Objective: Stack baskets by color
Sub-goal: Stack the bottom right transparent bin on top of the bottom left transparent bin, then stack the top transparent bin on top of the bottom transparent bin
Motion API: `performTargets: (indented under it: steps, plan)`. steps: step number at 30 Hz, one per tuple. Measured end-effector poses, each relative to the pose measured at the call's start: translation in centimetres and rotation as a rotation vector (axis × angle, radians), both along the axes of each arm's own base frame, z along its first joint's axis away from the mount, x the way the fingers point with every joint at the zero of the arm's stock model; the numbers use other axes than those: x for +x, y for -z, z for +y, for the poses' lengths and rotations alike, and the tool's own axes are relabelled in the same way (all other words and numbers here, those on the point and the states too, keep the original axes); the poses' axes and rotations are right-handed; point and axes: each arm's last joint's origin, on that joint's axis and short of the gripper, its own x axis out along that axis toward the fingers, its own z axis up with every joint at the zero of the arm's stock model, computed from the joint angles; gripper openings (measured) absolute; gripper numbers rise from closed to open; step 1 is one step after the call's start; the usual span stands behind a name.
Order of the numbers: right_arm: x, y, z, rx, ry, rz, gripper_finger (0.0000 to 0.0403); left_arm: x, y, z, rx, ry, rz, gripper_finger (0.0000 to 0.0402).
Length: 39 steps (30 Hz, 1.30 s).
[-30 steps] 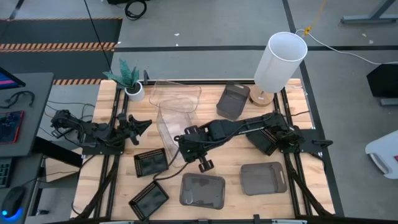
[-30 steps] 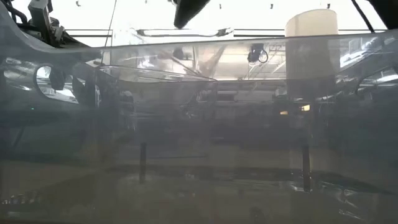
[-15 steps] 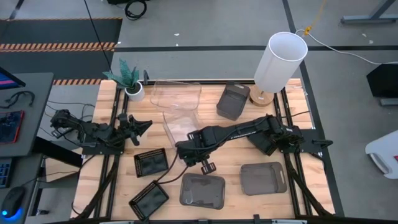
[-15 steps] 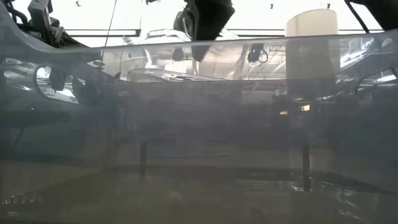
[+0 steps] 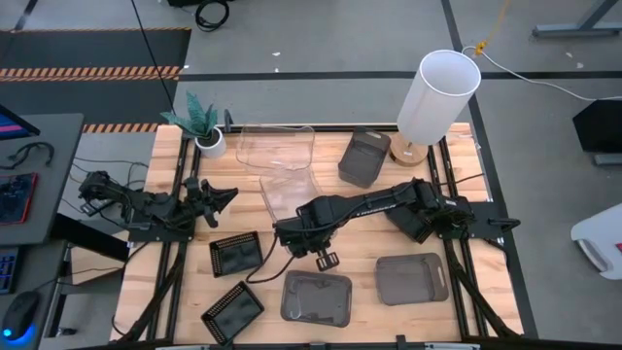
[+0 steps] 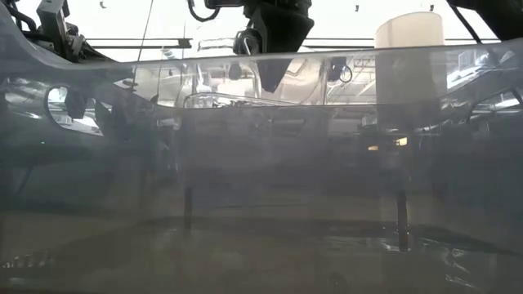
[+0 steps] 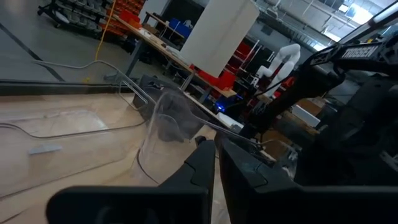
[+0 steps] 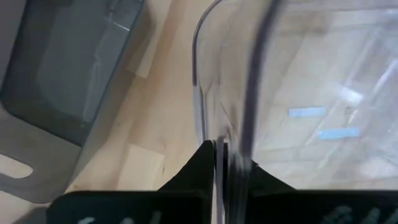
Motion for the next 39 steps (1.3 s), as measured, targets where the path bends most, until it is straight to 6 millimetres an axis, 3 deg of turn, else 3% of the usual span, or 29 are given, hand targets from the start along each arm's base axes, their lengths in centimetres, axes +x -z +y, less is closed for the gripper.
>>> performTargets:
  steps: [9, 16, 21, 25, 33, 39]
  plan:
    - [-0.6, -0.4, -1.0, 0.030, -0.002, 0.076, 0.0130, 0.0, 0.0, 0.0, 0.000, 0.000, 0.000, 0.0034]
    - [-2.4, -4.5, -3.2, 0.025, -0.079, 0.013, 0.0179, 0.0, 0.0, 0.0, 0.000, 0.000, 0.000, 0.0030]
    - [-3.1, -8.1, -7.3, -0.001, -0.142, -0.169, 0.0186, 0.0, 0.0, 0.0, 0.000, 0.000, 0.000, 0.0036]
    - [-3.3, -10.0, -11.7, -0.057, -0.170, -0.306, 0.0185, 0.0, 0.0, 0.0, 0.000, 0.000, 0.000, 0.0032]
    - [-4.2, -9.3, -22.5, -0.032, 0.070, -0.352, 0.0194, 0.0, 0.0, 0.0, 0.000, 0.000, 0.000, 0.0033]
    - [-5.4, -9.4, -26.2, -0.099, 0.283, -0.347, 0.0195, 0.0, 0.0, 0.0, 0.000, 0.000, 0.000, 0.0034]
